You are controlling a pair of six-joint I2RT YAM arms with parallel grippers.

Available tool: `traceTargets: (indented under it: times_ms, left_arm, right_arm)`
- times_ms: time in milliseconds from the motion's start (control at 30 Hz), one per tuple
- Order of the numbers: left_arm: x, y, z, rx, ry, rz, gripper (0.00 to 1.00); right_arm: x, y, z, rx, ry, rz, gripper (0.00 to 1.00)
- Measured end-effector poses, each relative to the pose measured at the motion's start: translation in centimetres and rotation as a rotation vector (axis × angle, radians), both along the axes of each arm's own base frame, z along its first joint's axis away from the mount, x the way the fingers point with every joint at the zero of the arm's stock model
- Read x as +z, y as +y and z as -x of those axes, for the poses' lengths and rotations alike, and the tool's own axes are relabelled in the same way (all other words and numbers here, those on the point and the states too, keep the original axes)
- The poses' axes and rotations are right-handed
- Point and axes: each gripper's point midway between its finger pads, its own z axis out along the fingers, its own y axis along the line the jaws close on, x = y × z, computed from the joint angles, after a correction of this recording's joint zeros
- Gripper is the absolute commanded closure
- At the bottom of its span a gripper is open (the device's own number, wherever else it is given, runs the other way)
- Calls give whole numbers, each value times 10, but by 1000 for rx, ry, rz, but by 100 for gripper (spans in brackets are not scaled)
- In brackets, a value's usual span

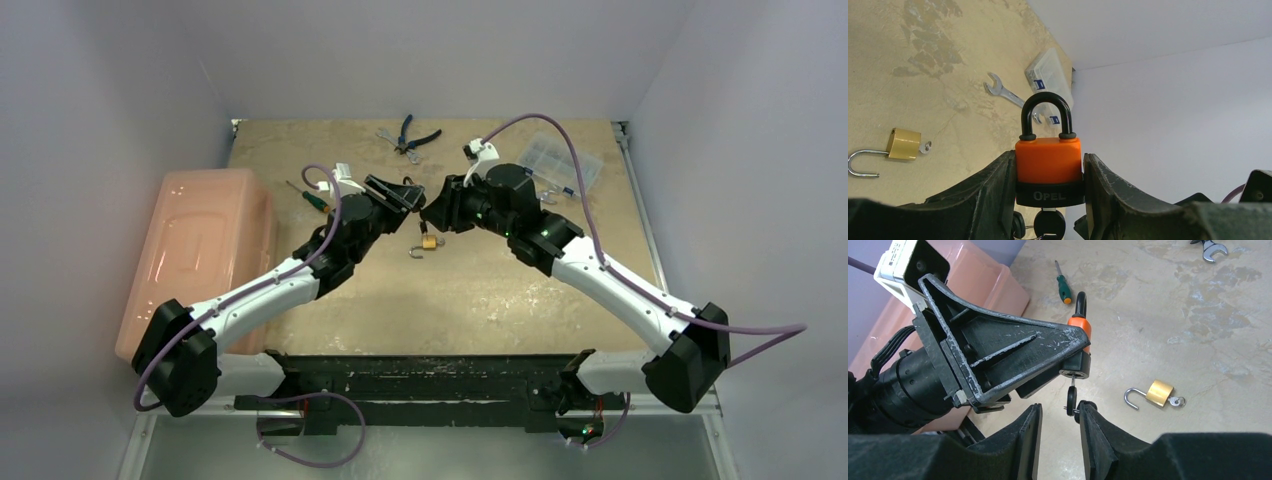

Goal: Unlock with the key

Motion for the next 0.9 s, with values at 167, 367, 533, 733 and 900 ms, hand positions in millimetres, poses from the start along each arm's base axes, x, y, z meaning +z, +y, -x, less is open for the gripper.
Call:
traceTargets:
  times_ms: [167,367,533,733,900]
  left_arm:
    - [-1,1,0,1,3,-2,100]
    - [-3,0,0,-2,10,-7,100]
    - [-5,-1,0,-8,16,-10,100]
    - [-11,-1,2,-11,34,-20,100]
    - [-12,-1,2,-11,42,-16,100]
  right_arm:
    - [-4,1,-2,0,8,7,63]
    - [-16,4,-5,0,29,26,67]
    - [-21,6,-5,2,39,34,70]
    - [-22,7,-4,6,39,35,72]
    - [-29,9,-6,8,52,47,75]
